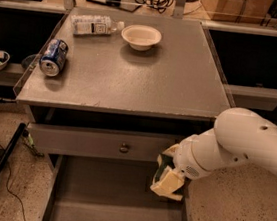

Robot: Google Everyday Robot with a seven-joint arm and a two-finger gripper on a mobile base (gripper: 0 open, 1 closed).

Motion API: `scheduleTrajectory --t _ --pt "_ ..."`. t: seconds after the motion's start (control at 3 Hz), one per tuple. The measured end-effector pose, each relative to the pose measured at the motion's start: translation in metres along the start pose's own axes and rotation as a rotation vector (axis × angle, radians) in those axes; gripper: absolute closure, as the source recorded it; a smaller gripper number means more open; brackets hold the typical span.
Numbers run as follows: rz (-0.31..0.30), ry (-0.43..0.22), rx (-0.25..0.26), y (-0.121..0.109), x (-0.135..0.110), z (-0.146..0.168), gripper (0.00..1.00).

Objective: Place sponge into middle drawer

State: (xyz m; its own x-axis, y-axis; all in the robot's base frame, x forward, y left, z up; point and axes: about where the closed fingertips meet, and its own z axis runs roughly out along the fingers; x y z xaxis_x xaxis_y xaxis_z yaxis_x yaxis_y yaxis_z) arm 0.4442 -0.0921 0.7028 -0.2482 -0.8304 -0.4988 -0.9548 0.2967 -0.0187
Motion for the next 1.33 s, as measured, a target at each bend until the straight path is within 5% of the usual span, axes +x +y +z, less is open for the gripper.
scheduleTrajectory --t 0.33,1.33 --pt "0.032 0.005 -0.042 0.004 0.010 0.021 1.00" --pt "0.056 0.039 -0.008 0.004 0.029 0.053 1.00"
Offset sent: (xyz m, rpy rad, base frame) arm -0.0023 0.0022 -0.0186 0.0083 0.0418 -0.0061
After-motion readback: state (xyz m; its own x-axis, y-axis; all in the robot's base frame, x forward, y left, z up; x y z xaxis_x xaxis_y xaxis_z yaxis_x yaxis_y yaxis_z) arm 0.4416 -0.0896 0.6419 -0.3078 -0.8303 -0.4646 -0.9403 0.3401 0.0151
